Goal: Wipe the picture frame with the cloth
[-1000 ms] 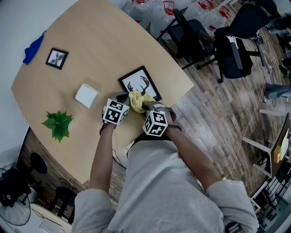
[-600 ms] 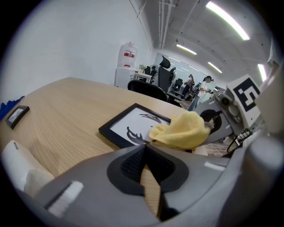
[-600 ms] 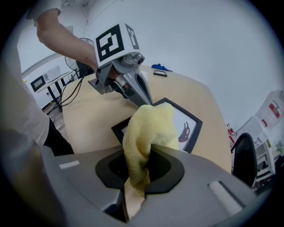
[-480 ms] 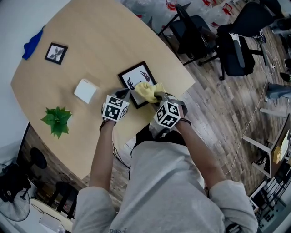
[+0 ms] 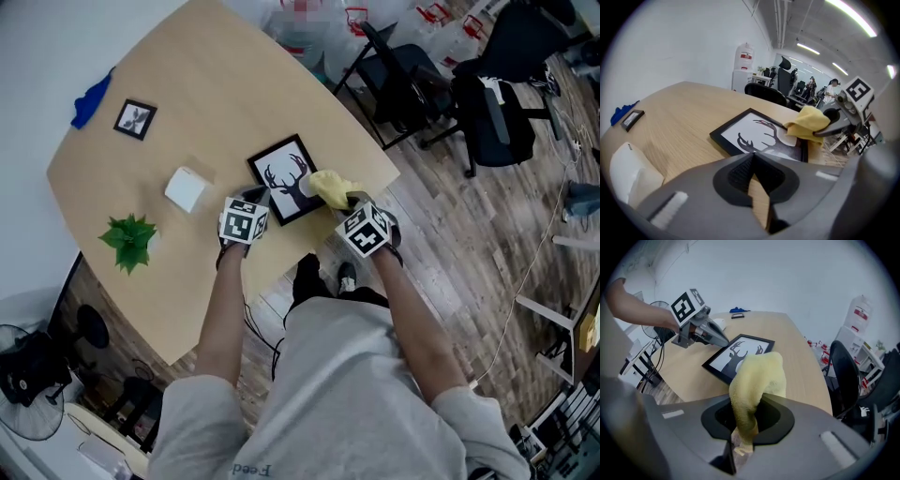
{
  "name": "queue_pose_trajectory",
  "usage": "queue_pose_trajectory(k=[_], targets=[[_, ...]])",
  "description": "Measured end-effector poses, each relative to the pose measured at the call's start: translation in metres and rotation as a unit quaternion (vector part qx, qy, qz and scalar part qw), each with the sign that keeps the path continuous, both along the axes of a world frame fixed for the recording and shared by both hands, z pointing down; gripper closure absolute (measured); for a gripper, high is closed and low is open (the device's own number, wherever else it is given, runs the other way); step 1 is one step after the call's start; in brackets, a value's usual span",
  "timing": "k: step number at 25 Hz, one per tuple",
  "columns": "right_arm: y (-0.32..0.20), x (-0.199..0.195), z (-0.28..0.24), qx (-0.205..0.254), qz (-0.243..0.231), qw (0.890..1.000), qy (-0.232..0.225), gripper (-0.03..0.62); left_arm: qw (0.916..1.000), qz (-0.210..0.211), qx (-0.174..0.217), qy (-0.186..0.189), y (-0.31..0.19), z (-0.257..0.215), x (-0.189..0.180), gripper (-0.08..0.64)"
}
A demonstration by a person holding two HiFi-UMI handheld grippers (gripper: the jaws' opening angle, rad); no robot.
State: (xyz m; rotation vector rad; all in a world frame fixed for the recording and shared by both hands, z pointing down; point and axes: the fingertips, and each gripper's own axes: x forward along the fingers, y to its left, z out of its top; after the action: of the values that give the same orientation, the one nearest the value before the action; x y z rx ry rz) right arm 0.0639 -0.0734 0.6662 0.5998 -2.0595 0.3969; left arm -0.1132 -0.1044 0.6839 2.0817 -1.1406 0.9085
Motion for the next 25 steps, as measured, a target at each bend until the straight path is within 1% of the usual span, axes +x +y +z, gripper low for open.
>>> queue_pose_trajectory(k=[5, 7, 10, 12, 15, 18, 20, 22, 25], targets=[[-0.013, 0.015, -0.033, 0.021, 0.030, 0.999, -0.032, 0.543, 0.9996, -0.014, -0.007, -0.023, 0.003, -0.007, 0.001, 0.508], [-0.015, 0.015, -0.044, 0.029, 0.036, 0.998, -0.048, 0.543, 0.9992, -0.031, 0.007, -0.023, 0.005, -0.023, 0.004, 0.508], [-0.017, 0.009, -0.060, 0.038, 0.039, 0.996, -0.075, 0.541, 0.9966, -0.075, 0.034, -0.010, 0.010, -0.050, 0.008, 0.508], [-0.012, 0.003, -0.069, 0.043, 0.042, 0.994, -0.096, 0.541, 0.9935, -0.105, 0.045, -0.001, 0.020, -0.063, 0.014, 0.508], [-0.002, -0.004, -0.077, 0.048, 0.041, 0.990, -0.124, 0.541, 0.9865, -0.152, 0.061, 0.014, 0.038, -0.080, 0.026, 0.508], [0.007, -0.004, -0.086, 0.058, 0.040, 0.987, -0.148, 0.541, 0.9793, -0.186, 0.075, 0.022, 0.057, -0.095, 0.038, 0.508], [0.015, -0.001, -0.092, 0.056, 0.046, 0.984, -0.166, 0.541, 0.9748, -0.204, 0.085, 0.028, 0.070, -0.106, 0.044, 0.508], [0.026, 0.003, -0.094, 0.044, 0.050, 0.981, -0.182, 0.541, 0.9703, -0.219, 0.098, 0.035, 0.082, -0.118, 0.050, 0.508], [0.042, 0.014, -0.095, 0.033, 0.053, 0.980, -0.191, 0.541, 0.9684, -0.219, 0.116, 0.032, 0.099, -0.131, 0.061, 0.508]])
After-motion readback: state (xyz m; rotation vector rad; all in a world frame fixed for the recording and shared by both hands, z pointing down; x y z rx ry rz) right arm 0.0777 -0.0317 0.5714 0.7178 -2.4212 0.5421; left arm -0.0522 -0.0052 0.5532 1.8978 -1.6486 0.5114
